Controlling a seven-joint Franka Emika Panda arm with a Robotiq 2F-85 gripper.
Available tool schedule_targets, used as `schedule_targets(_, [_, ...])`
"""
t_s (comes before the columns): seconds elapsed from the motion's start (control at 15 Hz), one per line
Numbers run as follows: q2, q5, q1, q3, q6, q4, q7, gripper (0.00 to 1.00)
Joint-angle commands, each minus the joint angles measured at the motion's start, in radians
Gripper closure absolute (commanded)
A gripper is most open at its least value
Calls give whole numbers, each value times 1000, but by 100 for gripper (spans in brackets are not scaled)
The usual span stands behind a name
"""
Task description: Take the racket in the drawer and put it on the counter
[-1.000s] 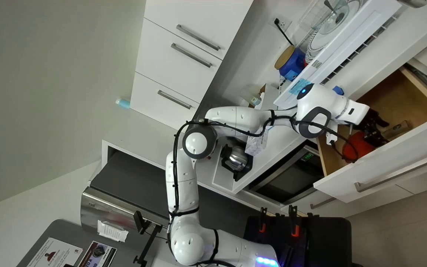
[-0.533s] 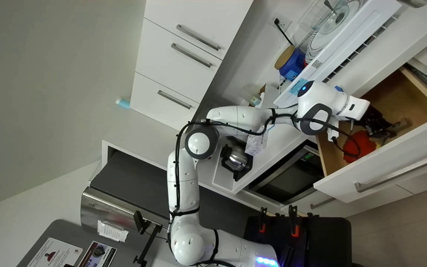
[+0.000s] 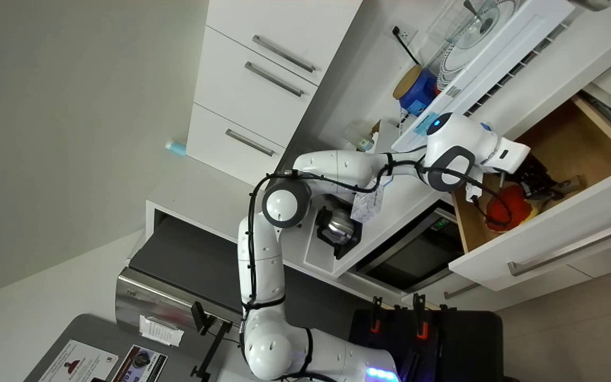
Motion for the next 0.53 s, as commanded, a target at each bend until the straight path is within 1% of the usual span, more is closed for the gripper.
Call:
schedule_targets(0.0, [-113,0,-16,-9,-115,-70,-50,93])
schedule_targets(0.13, [-149,-2,-13,-30,-131,-86,-47,93])
schedule_targets(0.47, [-267,-15,0,-75,-110,-165,-54,93])
